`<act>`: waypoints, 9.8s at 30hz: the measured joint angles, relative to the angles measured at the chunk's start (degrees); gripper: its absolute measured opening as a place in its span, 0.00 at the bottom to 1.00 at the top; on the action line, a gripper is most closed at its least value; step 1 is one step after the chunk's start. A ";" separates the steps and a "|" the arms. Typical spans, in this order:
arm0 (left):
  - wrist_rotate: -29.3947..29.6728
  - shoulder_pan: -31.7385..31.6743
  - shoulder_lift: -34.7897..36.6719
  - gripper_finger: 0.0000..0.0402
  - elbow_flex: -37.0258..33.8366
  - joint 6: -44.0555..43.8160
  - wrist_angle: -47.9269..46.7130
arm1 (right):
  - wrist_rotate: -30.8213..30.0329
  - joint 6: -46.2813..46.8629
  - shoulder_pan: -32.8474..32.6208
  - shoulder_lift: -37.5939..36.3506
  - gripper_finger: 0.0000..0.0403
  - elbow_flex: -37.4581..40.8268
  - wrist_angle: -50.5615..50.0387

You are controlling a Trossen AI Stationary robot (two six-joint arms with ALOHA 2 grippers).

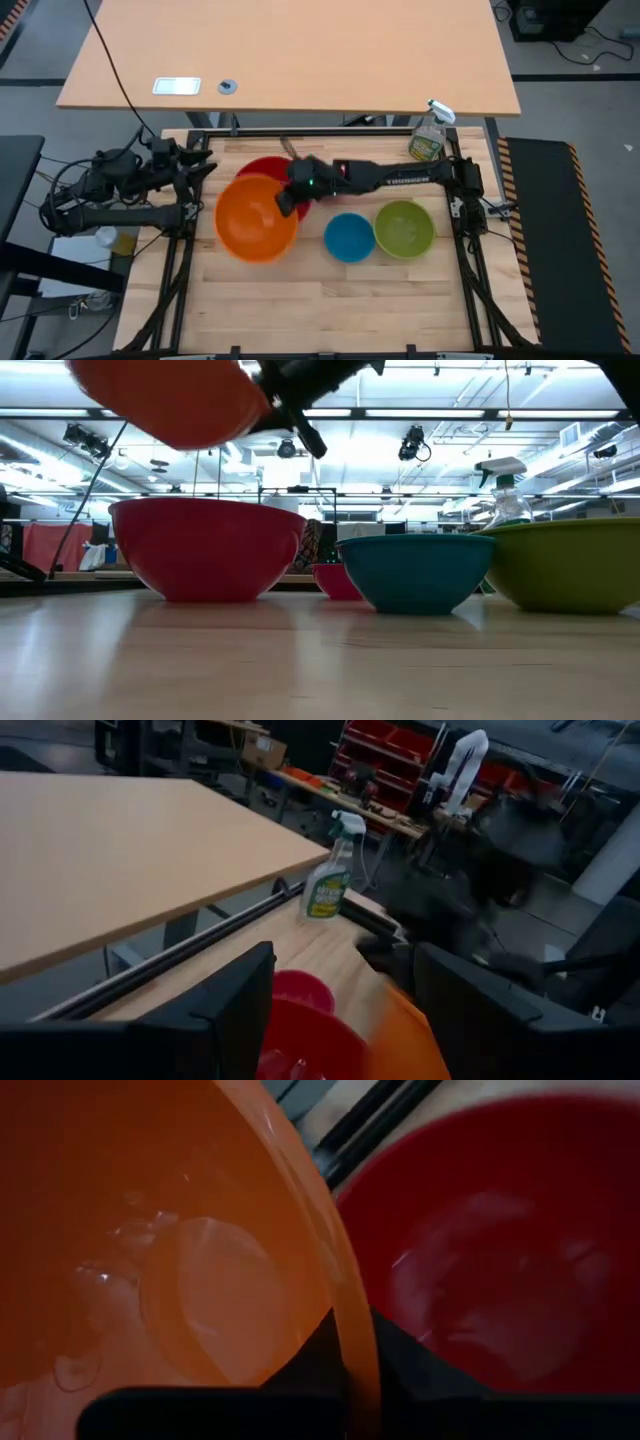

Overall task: Nest bowls inside each other
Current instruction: Stack the orange bowl on top of the red bowl, then stack the green bowl on top of the orange bowl, then stack the blue bowl on top of the green bowl

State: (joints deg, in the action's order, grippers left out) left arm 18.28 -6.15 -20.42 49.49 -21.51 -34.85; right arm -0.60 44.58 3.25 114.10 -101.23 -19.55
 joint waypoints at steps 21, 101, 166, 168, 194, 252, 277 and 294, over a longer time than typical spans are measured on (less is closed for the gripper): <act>9.69 -0.04 -0.89 0.61 -0.41 -5.31 -5.06 | -5.76 -11.41 13.60 0.12 0.07 2.58 -10.02; 6.94 0.33 -12.97 0.61 -0.43 0.21 -6.91 | 1.13 -64.73 12.47 -23.32 0.45 37.96 -48.42; 7.37 0.33 -8.40 0.61 -0.34 -6.45 -8.07 | -3.21 -26.93 7.84 13.21 0.08 -18.80 -28.52; 7.39 0.33 -8.42 0.61 -0.34 -6.35 -8.21 | -3.10 -26.99 8.22 13.35 0.09 -18.78 -29.66; 7.40 0.35 -8.44 0.61 -0.34 -6.19 -8.79 | 1.67 -34.34 11.47 9.73 0.55 -18.78 -32.81; -2.70 3.10 -18.15 0.61 -0.36 -0.17 1.09 | 0.46 -30.37 1.98 -1.54 0.54 2.21 -21.54; -1.19 3.15 -17.03 0.61 -0.36 -2.92 -0.60 | -11.81 -42.92 6.01 15.84 0.50 -15.04 -24.74; -0.88 3.17 -17.03 0.61 -0.36 -1.29 -1.40 | -4.13 -38.59 6.75 6.62 0.50 -17.58 -44.50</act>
State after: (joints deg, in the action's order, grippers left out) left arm 17.40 -2.98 -37.45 49.12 -22.80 -36.25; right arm -4.73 5.99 10.00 120.73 -118.81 -64.05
